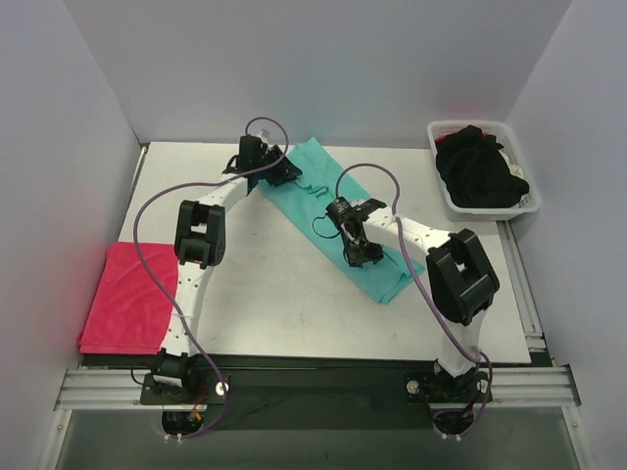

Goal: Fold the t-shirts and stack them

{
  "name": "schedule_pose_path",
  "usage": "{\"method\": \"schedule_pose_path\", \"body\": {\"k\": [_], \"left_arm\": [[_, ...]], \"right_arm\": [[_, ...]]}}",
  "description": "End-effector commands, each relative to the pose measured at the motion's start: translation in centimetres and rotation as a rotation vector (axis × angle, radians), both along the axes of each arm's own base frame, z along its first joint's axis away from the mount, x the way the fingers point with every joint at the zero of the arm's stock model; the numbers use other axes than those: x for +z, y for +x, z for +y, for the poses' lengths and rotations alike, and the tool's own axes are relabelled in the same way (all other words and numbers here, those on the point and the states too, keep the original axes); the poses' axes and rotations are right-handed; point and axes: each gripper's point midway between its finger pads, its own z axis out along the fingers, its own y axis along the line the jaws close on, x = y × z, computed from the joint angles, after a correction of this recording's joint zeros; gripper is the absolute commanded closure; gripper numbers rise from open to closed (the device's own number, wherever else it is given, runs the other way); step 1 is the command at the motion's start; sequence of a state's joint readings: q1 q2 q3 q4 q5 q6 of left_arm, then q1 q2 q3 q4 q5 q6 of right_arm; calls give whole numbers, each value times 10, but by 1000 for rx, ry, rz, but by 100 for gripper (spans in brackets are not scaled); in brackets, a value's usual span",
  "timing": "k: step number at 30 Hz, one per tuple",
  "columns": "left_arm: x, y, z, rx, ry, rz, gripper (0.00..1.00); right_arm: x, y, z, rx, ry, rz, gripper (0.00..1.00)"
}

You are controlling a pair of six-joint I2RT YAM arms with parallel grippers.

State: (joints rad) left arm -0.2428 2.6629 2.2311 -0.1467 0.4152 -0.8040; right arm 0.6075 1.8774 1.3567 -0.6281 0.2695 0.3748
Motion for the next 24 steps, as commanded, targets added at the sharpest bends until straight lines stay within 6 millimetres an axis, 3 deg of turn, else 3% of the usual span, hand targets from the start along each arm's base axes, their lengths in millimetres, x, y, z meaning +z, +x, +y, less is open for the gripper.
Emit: {"method": "schedule_pose_path", "body": {"k": [1,6,9,10,12,13,15,21,22,24], "left_arm": [[46,13,-16,-111,-189,-191,55],[112,-1,-11,-180,-318,-457,50],[156,-9,1,-176,-367,-567,47],[156,-11,9,-160,-379,-555,47],[179,-16,21,-145,-391,-598,47],[171,-19,30,-129,-390,-571,47],[192,-27,38,-116,-388,-605,47],[200,-58,62,-90,-317,-567,46],[214,-64,65,-87,-286,-593,46],[189,-74,69,-60,-224,-487,46]], "right_arm": [[-8,-26,-6,39,-58,67,64],[-39,-50,-4,74,-112,148,65],[-51,-61,9,101,-118,171,65],[-54,-66,17,127,-121,172,65],[-59,-72,30,138,-110,183,65],[-61,-75,38,150,-103,184,65],[-66,-87,57,183,-91,195,65],[-70,-103,118,279,-21,194,64],[-70,-103,132,293,6,197,64],[-69,-105,149,321,27,189,64]]}}
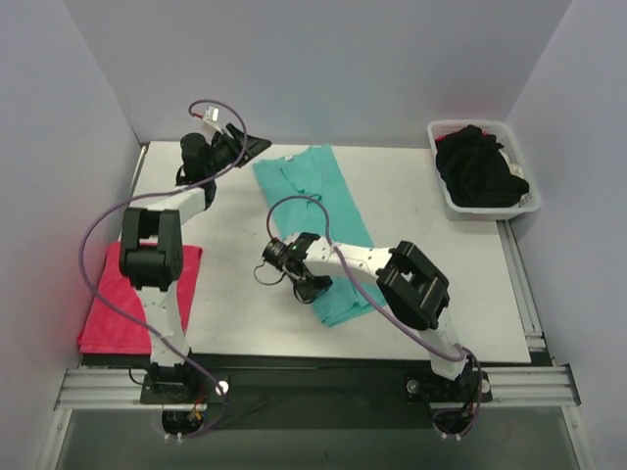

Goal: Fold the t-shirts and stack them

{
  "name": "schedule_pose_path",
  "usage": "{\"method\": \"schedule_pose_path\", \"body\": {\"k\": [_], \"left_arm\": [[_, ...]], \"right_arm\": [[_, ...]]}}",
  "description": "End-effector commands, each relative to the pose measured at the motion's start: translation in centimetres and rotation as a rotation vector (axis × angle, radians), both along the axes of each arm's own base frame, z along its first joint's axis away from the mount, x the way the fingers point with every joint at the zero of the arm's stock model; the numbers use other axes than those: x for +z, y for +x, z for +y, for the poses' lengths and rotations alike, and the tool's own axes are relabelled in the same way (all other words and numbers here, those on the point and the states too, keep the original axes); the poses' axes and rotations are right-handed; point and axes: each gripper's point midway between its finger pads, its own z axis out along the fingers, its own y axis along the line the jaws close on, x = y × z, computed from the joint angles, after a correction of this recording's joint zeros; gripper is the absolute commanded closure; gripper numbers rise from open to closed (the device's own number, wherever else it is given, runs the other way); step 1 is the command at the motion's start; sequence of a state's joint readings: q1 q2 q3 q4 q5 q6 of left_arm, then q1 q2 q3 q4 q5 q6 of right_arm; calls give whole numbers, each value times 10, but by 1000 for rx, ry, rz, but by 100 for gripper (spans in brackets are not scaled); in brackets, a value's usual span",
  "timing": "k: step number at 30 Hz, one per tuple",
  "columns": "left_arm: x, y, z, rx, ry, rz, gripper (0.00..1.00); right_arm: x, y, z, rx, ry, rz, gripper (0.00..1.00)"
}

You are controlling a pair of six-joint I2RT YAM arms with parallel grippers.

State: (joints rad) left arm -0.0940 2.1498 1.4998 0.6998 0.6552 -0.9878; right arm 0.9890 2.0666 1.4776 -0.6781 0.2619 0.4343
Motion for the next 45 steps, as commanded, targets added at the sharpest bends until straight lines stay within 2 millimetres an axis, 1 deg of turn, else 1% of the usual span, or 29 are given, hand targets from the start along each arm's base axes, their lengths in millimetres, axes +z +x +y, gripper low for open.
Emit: {"method": "schedule_pose_path", "body": {"k": [1,2,3,4,5,6,7,8,9,11,12,13,14,15,16,18,19,20,21,22,23,25,26,27,28,30,36,39,45], "left_arm": [[2,-19,9,57,143,1,46],[12,-27,12,83,176,-6,46],[-14,-38,15,97,249,80,46],[-8,-40,24,169,289,93,46],[-13,-45,29,197,326,119,46],[-32,-59,29,211,381,212,47],[-28,-61,46,324,420,252,47],[-44,-76,51,342,461,344,48],[-44,-82,54,369,487,364,48],[-39,-97,62,479,561,379,48],[-44,-108,66,509,601,408,48],[-43,-121,70,578,633,414,48],[-44,-128,69,585,631,417,48],[-44,-134,66,598,607,415,48],[-49,-147,62,608,620,413,48],[-57,-159,60,620,641,432,48],[-55,-165,62,642,652,427,48],[-70,-178,61,622,685,454,48],[-73,-184,58,618,681,462,48],[-73,-193,60,621,678,463,48],[-87,-208,55,593,699,481,48],[-94,-226,46,553,676,489,48],[-112,-243,40,514,690,517,48],[-114,-252,33,477,682,520,48],[-121,-261,29,454,688,530,48],[-137,-284,16,375,669,565,48],[-150,-323,-15,208,588,589,48],[-155,-335,-20,168,548,609,48],[-153,-341,-30,126,450,593,47]], "right_arm": [[-32,-26,38,-4,84,125,64],[-30,-23,52,14,112,126,64],[-27,-20,61,31,130,117,64],[-29,-18,67,49,137,116,65],[-23,-13,80,95,170,107,67],[-22,-10,84,115,178,95,68],[-18,-4,86,127,183,71,68],[-13,4,88,160,184,34,68],[-9,11,87,166,181,-3,69],[16,25,89,165,225,-101,69],[16,28,76,159,194,-140,69],[44,36,79,148,259,-212,68],[54,37,75,142,276,-243,68],[53,35,59,128,249,-270,67],[82,39,55,108,303,-340,63],[98,39,38,75,308,-402,60],[109,34,24,63,324,-425,55],[113,35,14,39,328,-438,54],[117,34,5,23,327,-449,53],[116,28,-13,-7,328,-452,50],[115,31,-27,-48,327,-452,50],[102,21,-52,-109,333,-408,49],[95,24,-69,-157,323,-396,49],[94,23,-78,-181,333,-393,49],[79,15,-91,-200,311,-362,49],[73,15,-106,-237,303,-357,49],[48,4,-115,-276,362,-298,48],[40,-1,-108,-291,422,-273,48],[29,-11,-104,-314,482,-242,48]]}}
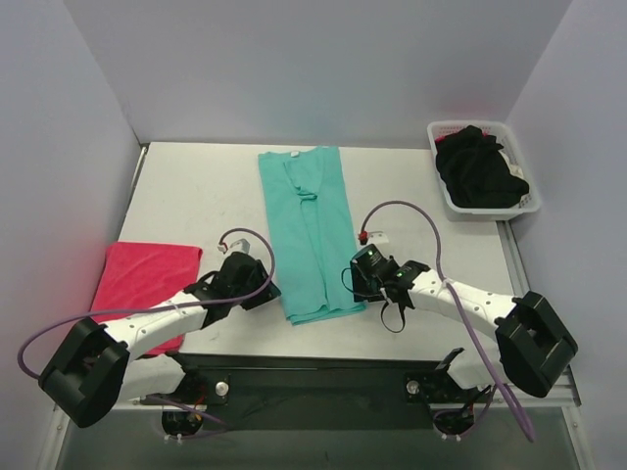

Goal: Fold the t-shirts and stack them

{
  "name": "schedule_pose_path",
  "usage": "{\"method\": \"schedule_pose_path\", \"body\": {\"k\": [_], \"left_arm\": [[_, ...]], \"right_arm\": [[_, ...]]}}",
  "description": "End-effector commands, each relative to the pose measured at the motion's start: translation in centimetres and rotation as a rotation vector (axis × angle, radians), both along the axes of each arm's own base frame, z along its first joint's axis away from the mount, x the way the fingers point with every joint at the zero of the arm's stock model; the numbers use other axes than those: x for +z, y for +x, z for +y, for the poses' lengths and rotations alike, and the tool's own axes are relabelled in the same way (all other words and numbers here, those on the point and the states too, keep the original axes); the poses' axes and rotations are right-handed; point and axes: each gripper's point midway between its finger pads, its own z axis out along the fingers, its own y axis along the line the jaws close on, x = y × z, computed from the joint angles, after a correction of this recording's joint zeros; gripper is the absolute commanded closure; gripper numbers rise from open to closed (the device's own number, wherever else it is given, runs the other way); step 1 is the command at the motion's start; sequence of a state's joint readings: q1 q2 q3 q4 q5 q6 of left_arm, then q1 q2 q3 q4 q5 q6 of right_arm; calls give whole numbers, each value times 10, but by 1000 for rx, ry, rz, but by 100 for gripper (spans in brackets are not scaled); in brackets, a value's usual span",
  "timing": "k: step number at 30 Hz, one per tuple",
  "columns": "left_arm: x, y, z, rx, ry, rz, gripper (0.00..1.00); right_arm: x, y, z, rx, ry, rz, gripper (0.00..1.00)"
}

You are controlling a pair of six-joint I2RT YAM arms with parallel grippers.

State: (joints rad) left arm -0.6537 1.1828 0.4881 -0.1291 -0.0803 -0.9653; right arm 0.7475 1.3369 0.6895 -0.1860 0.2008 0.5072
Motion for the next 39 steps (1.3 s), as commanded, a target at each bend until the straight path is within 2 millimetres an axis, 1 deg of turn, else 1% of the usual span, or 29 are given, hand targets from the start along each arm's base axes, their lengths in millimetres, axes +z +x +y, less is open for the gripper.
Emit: {"method": "schedule_pose_path", "body": {"k": [1,2,4,8,12,14,15,16,18,24,28,32,38,39], "left_arm": [[19,5,-21,-18,-135,-43,47],[22,7,-25,-29,-156,-56,47],[18,5,-29,-44,-163,-41,47],[3,-4,-35,-74,-168,15,47],[-13,-10,-32,-60,-130,63,48],[-20,-13,-27,-45,-92,88,48],[-19,-14,-28,-47,-91,83,48],[-25,-21,-23,-45,-67,112,48],[-27,-24,-23,-50,-60,120,49],[-36,-34,-27,-78,-27,157,50],[-43,-39,-29,-93,-1,184,51],[-49,-49,-31,-114,17,211,51],[-55,-63,-25,-116,41,248,51],[-54,-65,-26,-118,34,246,54]], "right_arm": [[5,-1,10,-19,89,-11,49],[4,-2,10,-19,91,-5,48],[0,-4,9,-26,92,6,49],[-11,-11,8,-29,92,39,49],[-23,-18,6,-44,92,69,51],[-27,-21,3,-54,89,83,53],[-29,-23,3,-55,91,88,55],[-31,-25,2,-60,91,94,56],[-35,-29,0,-64,93,106,60],[-45,-35,-4,-82,81,130,72],[-48,-34,-4,-86,73,133,74],[-47,-30,-4,-89,63,121,73],[-50,-30,-3,-93,55,133,73],[-51,-30,-3,-91,54,134,74]]}}
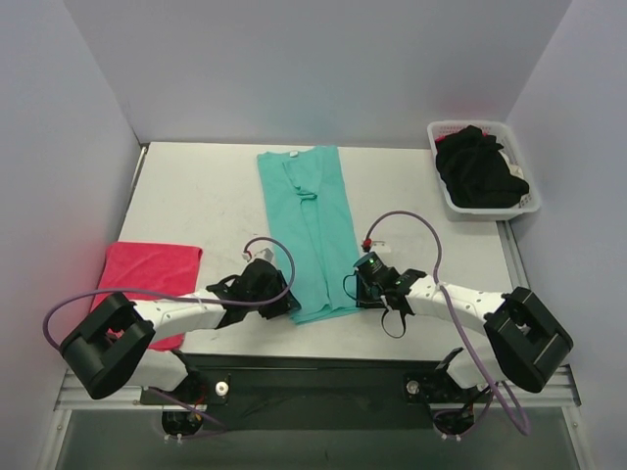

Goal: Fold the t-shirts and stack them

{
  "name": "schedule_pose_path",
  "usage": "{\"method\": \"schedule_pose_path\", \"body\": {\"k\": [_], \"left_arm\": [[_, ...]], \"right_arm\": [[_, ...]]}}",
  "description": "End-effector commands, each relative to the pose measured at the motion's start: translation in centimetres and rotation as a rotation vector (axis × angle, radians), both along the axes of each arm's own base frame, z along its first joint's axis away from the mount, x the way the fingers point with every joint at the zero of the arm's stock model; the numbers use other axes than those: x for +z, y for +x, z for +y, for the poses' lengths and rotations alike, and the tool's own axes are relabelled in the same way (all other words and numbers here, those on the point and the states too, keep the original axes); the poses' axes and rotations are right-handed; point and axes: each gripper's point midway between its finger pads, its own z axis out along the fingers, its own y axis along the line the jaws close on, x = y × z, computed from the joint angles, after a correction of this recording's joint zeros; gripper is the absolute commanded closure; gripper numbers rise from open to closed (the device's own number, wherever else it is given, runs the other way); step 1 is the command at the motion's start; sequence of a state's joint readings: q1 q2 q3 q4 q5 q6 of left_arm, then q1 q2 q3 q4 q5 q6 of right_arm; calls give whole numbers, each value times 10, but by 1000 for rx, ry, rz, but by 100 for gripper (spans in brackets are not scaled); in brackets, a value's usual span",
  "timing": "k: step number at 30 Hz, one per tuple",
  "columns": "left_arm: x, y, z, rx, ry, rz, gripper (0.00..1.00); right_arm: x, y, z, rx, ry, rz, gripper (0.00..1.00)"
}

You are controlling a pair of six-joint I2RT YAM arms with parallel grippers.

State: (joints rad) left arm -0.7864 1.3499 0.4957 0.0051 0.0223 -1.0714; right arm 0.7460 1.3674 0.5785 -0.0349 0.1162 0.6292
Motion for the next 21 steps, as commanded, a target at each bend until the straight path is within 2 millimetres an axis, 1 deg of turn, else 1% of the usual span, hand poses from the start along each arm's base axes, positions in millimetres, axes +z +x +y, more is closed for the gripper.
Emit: {"method": "schedule_pose_path", "body": {"k": [1,2,3,4,5,6,7,12,13,16,17,19,20,21], "left_arm": [[-36,-38,30,-3,135,131,58],[-36,-39,31,1,131,131,62],[-37,-39,32,8,127,133,75],[-39,-37,36,27,140,126,83],[-41,-38,37,31,147,129,90],[-41,-37,38,36,150,128,96],[-41,-36,38,40,151,125,100],[-34,-30,39,60,151,97,100],[-34,-32,41,61,157,97,100],[-30,-32,47,75,170,88,100],[-26,-30,48,80,165,73,100],[-25,-32,55,95,185,69,100],[-20,-31,55,98,172,52,100],[-22,-34,60,101,182,56,100]], "right_arm": [[-21,-15,-16,-24,-71,80,74],[-22,-16,-16,-23,-73,86,75],[-23,-16,-15,-24,-72,87,80],[-23,-17,-15,-23,-70,91,83],[-23,-17,-14,-23,-66,92,92],[-23,-18,-14,-21,-63,97,97],[-24,-19,-14,-20,-63,100,100],[-22,-30,-13,-2,-59,98,100],[-23,-33,-15,-4,-63,99,100],[-21,-46,-11,20,-62,94,100],[-19,-53,-7,50,-62,92,100],[-18,-61,-4,66,-70,88,100],[-18,-66,-5,60,-72,89,100],[-19,-74,-1,83,-72,94,100]]}}
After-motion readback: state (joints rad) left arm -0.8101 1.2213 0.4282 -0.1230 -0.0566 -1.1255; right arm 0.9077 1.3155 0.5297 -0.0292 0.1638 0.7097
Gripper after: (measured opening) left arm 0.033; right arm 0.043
